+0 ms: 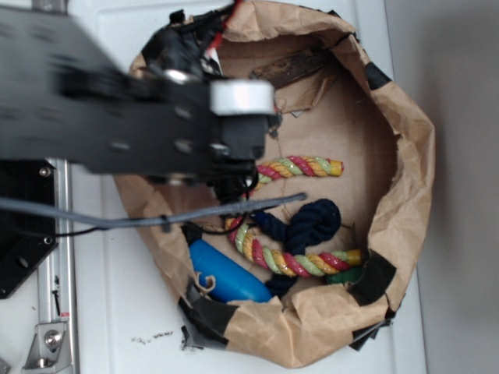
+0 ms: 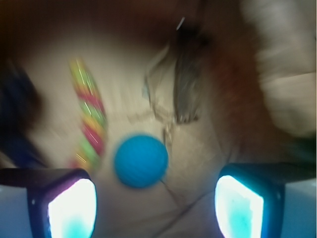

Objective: Grab the blue ball.

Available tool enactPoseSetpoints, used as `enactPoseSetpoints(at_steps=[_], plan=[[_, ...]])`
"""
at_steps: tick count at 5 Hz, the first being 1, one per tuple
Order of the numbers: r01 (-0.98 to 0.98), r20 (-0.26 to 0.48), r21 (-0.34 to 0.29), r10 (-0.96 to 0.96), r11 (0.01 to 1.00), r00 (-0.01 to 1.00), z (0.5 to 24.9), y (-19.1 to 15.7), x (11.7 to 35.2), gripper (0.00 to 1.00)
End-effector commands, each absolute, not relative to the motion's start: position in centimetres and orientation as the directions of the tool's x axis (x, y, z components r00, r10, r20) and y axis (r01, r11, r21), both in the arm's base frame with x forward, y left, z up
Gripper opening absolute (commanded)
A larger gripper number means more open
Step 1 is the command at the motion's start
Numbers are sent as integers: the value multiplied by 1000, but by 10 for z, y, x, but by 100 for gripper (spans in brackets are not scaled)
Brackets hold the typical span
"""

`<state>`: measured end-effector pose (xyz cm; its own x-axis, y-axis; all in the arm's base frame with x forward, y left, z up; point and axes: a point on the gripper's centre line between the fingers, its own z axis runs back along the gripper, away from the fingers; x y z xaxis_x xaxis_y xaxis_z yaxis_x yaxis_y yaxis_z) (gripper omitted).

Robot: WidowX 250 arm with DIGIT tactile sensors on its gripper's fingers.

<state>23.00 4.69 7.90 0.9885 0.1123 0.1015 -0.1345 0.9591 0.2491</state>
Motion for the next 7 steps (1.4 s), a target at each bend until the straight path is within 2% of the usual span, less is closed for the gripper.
enactPoseSetpoints(at_steps=[1, 2, 3, 4, 5, 6, 7], plan=[[374, -33, 246, -378, 894, 925, 48, 62, 229, 100], [590, -124, 339, -587, 733, 800, 26, 64, 229, 100], [697, -107, 279, -700, 661, 706, 16, 72, 242, 93], [679, -84, 191, -678, 708, 730, 5, 86, 245, 0], [673, -79, 197, -673, 713, 735, 5, 87, 243, 0], [661, -64, 167, -661, 731, 747, 7, 88, 242, 0], [655, -19, 134, -659, 744, 752, 23, 84, 240, 0]])
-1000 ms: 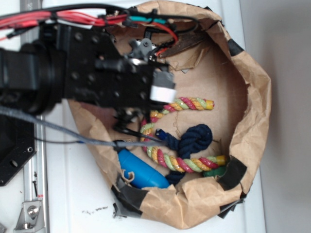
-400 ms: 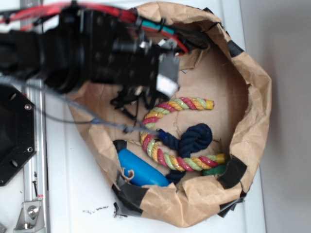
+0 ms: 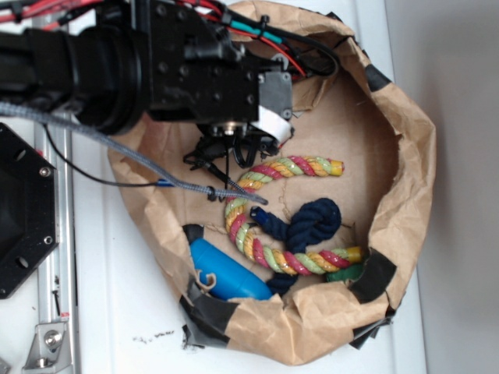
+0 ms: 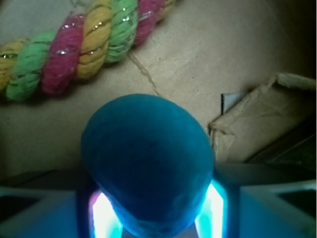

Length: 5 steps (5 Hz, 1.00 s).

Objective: Grab the blue ball.

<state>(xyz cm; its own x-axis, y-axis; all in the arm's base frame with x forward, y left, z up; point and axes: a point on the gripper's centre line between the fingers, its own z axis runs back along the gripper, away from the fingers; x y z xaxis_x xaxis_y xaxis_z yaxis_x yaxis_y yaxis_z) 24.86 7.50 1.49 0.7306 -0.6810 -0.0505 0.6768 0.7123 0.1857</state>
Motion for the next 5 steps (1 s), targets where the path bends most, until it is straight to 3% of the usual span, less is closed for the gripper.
enactPoseSetpoints(at_steps=[1, 2, 3, 4, 5], plan=[[636, 68, 94, -642, 766, 764, 65, 72, 242, 0], [611, 211, 73, -611, 788, 763, 115, 47, 250, 0], [585, 247, 53, -578, 810, 778, 165, 25, 253, 0], [540, 227, 56, -538, 840, 812, 177, 17, 253, 0], [446, 220, 42, -444, 894, 869, 171, 15, 256, 0]])
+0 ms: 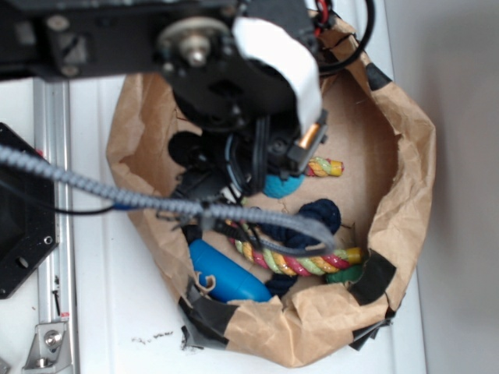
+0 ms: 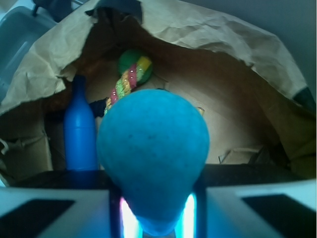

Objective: Grab the blue ball.

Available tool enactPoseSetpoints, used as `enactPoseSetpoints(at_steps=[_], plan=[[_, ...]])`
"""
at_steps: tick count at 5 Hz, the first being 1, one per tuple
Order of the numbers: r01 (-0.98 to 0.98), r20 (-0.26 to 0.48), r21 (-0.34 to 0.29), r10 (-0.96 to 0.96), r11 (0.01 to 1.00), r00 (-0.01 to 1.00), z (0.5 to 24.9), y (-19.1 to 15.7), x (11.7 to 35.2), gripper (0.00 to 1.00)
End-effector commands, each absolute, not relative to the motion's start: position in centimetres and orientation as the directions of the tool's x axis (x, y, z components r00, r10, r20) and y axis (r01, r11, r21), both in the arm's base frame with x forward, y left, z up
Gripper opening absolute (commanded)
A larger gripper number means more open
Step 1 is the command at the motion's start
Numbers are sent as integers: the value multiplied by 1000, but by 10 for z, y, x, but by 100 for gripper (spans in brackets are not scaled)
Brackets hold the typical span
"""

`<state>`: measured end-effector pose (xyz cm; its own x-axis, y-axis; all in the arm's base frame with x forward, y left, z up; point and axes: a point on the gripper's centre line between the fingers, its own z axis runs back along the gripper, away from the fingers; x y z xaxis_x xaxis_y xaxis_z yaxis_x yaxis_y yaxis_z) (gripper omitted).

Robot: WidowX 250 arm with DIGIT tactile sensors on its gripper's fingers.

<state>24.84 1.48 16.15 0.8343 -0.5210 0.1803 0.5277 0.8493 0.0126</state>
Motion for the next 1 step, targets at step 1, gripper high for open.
enactPoseSetpoints(at_steps=[1], plan=[[340, 209, 32, -339, 940, 917, 167, 15, 256, 0]])
